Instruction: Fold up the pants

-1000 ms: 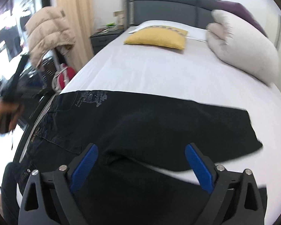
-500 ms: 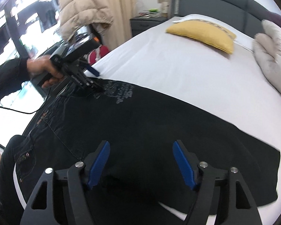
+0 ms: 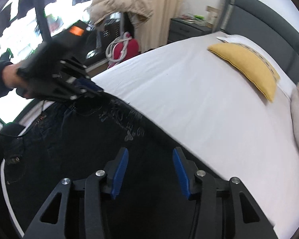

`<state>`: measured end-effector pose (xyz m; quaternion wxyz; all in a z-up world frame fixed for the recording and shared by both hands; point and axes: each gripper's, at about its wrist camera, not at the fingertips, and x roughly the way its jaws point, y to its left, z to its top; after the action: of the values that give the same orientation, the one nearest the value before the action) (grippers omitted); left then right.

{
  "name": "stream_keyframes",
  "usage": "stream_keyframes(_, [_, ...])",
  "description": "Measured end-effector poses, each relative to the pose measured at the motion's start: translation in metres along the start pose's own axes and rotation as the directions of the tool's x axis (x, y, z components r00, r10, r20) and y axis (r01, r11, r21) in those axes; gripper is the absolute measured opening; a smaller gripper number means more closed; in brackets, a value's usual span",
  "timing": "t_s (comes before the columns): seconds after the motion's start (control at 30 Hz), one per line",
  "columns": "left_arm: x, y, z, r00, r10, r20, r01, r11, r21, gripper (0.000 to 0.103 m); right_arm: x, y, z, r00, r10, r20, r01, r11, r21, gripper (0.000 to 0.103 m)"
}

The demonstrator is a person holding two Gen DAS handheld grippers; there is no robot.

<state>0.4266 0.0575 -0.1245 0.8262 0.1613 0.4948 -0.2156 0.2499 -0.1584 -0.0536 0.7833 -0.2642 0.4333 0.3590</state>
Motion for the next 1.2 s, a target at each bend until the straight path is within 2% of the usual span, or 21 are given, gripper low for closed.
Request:
stream_keyframes(0.1, [-0.012, 0.0, -0.011, 0.999, 0.019, 0.032, -0.02, 1.0, 0.014, 0.01, 0.021, 0.0, 0.015, 0.998, -0.011, -0.066, 0.006, 0.997, -0.072, 0.049])
stream_keyframes(0.23, [-0.014, -0.004, -0.005, 0.998, 0.027, 0.057, -0.028, 1.0, 0.008, 0.01, 0.048, -0.003, 0.024, 0.989, -0.02, -0.148, 0.002, 0.992, -0.127, 0.047])
stream_keyframes(0.37, [-0.028, -0.006, -0.035, 0.997, 0.021, 0.073, -0.021, 1.0, -0.001, 0.01, 0.067, -0.009, 0.024, 0.978, -0.037, -0.206, 0.005, 0.988, -0.152, 0.044])
stream_keyframes(0.4, [-0.038, -0.016, -0.044, 0.997, 0.019, 0.074, -0.019, 1.0, -0.001, 0.01, 0.072, -0.012, 0.024, 0.976, -0.036, -0.215, 0.005, 0.99, -0.143, 0.044])
stream_keyframes(0.47, [-0.04, -0.023, -0.048, 0.997, 0.017, 0.073, -0.017, 1.0, -0.001, 0.01, 0.081, -0.02, 0.024, 0.972, -0.027, -0.232, 0.001, 0.994, -0.112, 0.038])
stream_keyframes(0.53, [-0.042, -0.025, -0.049, 0.997, 0.015, 0.075, -0.015, 1.0, -0.002, 0.01, 0.088, -0.025, 0.024, 0.969, -0.001, -0.247, -0.018, 0.997, -0.075, 0.023])
stream_keyframes(0.6, [-0.04, -0.024, -0.049, 0.997, 0.015, 0.079, -0.015, 1.0, -0.003, 0.01, 0.088, -0.028, 0.024, 0.969, 0.017, -0.248, -0.031, 0.998, -0.053, 0.011])
stream_keyframes(0.7, [-0.044, -0.025, -0.049, 0.996, 0.009, 0.09, -0.008, 1.0, -0.014, 0.01, 0.08, -0.026, 0.017, 0.971, 0.047, -0.235, -0.048, 0.999, 0.002, 0.007])
stream_keyframes(0.9, [-0.055, -0.027, -0.056, 0.994, 0.008, 0.105, -0.004, 0.999, -0.039, 0.01, 0.064, -0.019, 0.004, 0.976, 0.117, -0.184, -0.096, 0.988, 0.121, 0.005])
stream_keyframes(1.0, [-0.07, -0.036, -0.067, 0.994, 0.003, 0.113, 0.003, 0.999, -0.05, 0.01, 0.05, -0.012, -0.005, 0.972, 0.199, -0.123, -0.173, 0.966, 0.194, 0.005])
stream_keyframes(1.1, [-0.083, -0.048, -0.079, 0.994, 0.002, 0.112, 0.003, 0.999, -0.05, 0.01, 0.04, 0.008, -0.015, 0.962, 0.256, -0.099, -0.231, 0.948, 0.218, 0.005])
stream_keyframes(1.2, [-0.095, -0.064, -0.093, 0.995, 0.002, 0.103, 0.001, 0.999, -0.032, 0.009, 0.033, 0.03, -0.026, 0.958, 0.265, -0.109, -0.241, 0.95, 0.197, 0.005])
